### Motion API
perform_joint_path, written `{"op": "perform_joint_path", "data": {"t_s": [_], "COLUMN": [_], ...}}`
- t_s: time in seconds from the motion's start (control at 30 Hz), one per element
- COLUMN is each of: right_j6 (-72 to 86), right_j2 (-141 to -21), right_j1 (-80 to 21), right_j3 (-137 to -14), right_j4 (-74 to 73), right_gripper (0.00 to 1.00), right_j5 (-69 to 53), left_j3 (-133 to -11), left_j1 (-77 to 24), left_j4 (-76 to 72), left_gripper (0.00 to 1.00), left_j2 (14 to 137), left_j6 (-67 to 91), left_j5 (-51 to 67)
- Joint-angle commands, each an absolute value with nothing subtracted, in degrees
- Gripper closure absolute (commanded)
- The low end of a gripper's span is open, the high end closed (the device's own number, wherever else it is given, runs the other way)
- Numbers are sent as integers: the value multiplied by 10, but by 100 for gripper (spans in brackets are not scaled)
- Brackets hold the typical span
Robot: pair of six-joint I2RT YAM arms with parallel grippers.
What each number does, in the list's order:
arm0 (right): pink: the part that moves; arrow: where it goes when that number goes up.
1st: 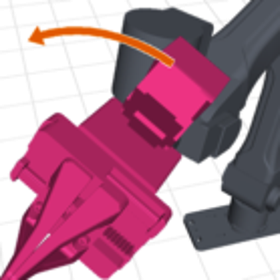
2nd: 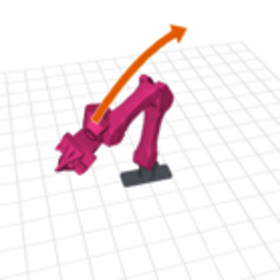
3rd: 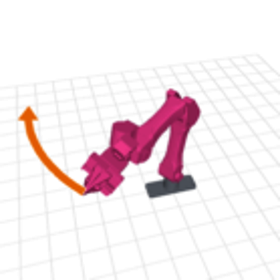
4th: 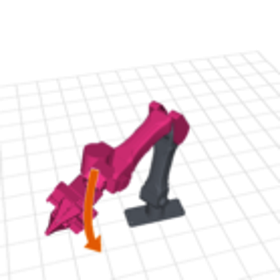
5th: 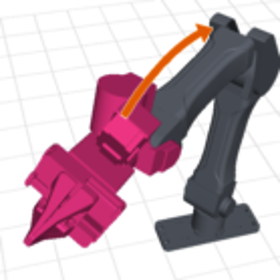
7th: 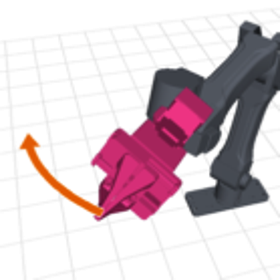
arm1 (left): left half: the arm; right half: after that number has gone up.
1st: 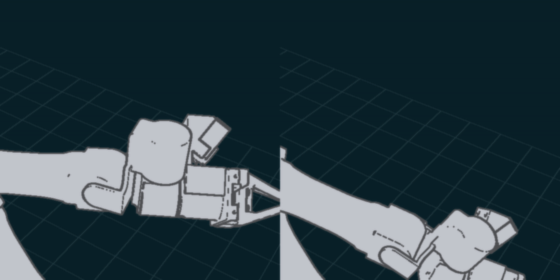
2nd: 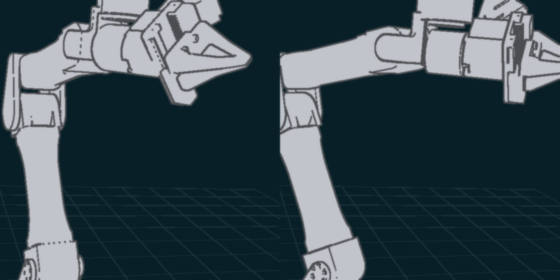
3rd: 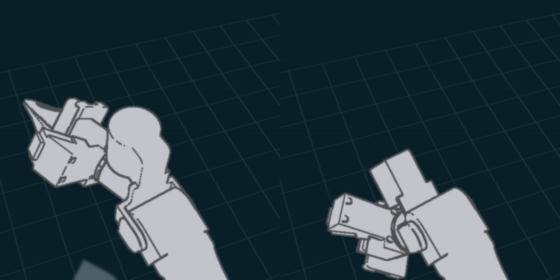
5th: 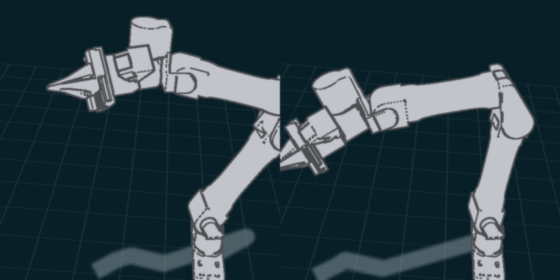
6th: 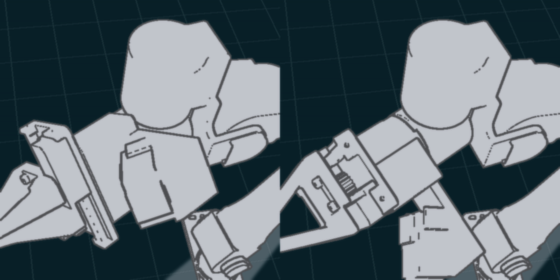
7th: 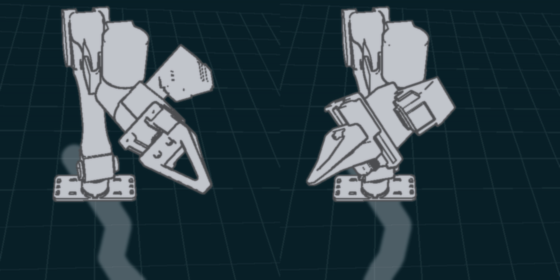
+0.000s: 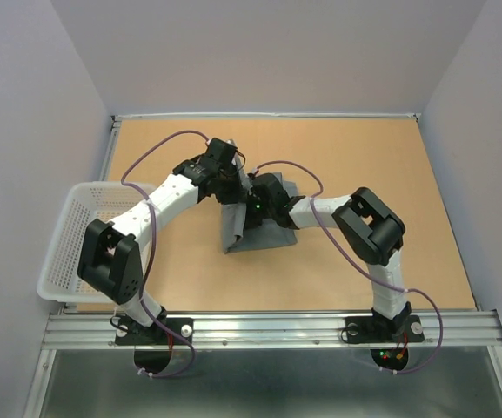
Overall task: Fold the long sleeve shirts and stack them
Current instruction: Fold the shirt
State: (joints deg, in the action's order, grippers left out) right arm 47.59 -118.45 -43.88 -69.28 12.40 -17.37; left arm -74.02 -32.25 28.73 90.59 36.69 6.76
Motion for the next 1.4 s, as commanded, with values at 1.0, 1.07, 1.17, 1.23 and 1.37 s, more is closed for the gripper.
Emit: {"op": "perform_joint_path", "data": {"t_s": [1.0,1.07,1.17,1.23,1.37], "right_j6": [398,403,417,421,425], "right_j2": [-953,-968,-976,-979,-984], "right_j1": [-218,-218,-218,-218,-218], "right_j3": [-504,-489,-472,-467,-457], "right_j4": [10,15,33,38,42], "right_gripper": [55,56,60,60,64], "right_j5": [-140,-142,-148,-152,-152], "left_j3": [-888,-899,-916,-922,-934], "left_j1": [-363,-369,-376,-378,-385], "left_j4": [307,307,307,306,301], "left_gripper": [100,100,100,100,100], "left_j2": [1039,1054,1067,1073,1091], "left_j6": [380,381,383,387,394], "left_j5": [59,64,65,65,73]}}
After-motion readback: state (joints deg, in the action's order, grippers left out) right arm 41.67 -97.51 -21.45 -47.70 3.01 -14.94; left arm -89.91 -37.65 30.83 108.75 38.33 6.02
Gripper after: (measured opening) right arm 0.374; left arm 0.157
